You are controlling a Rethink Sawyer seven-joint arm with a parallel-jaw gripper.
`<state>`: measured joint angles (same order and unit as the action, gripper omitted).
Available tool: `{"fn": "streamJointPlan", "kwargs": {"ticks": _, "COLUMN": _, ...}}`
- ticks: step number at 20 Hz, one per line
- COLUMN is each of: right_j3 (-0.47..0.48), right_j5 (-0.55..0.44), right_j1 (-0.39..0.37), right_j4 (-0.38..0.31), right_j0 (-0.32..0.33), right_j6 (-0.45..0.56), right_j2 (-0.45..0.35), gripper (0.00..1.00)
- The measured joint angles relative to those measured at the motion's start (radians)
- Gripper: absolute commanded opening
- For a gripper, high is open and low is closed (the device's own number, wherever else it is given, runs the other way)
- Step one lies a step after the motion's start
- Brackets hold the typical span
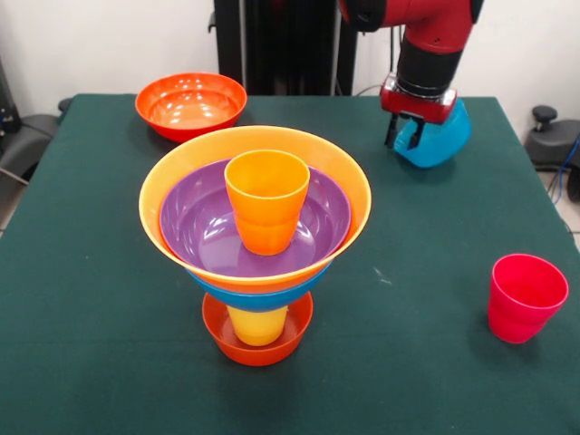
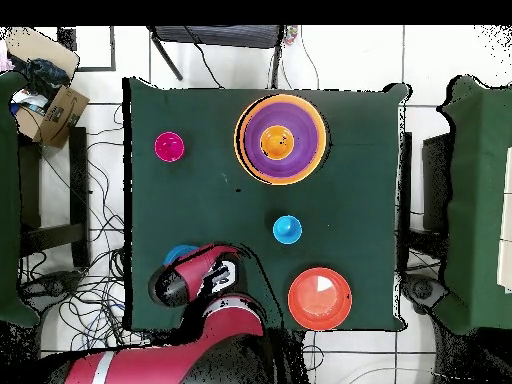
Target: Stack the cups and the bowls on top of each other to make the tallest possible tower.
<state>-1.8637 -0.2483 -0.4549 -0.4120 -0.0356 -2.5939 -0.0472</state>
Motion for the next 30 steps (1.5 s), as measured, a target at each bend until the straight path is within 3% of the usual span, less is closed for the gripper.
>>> {"fn": "streamJointPlan", "kwargs": {"ticks": 6, "right_j3": -0.003, "right_j5": -0.001, "right_j1": -0.021, "right_j4": 0.000, "right_j0": -0.005, "right_j6": 0.000, "right_j2": 0.007, "gripper": 0.00}}
{"fn": "streamJointPlan", "kwargs": {"ticks": 11, "right_j3": -0.019, "right_j5": -0.035, "right_j1": -0.109, "right_j4": 0.021, "right_j0": 0.009, "right_j6": 0.000, "right_j2": -0.006, "gripper": 0.00}}
{"fn": "streamJointPlan", "kwargs": {"ticks": 19, "right_j3": -0.024, "right_j5": -0.182, "right_j1": -0.270, "right_j4": 0.086, "right_j0": 0.078, "right_j6": 0.000, "right_j2": -0.049, "gripper": 0.00}}
{"fn": "streamJointPlan", "kwargs": {"ticks": 30, "right_j3": -0.024, "right_j5": -0.237, "right_j1": -0.357, "right_j4": 0.130, "right_j0": 0.128, "right_j6": 0.000, "right_j2": -0.093, "gripper": 0.00}}
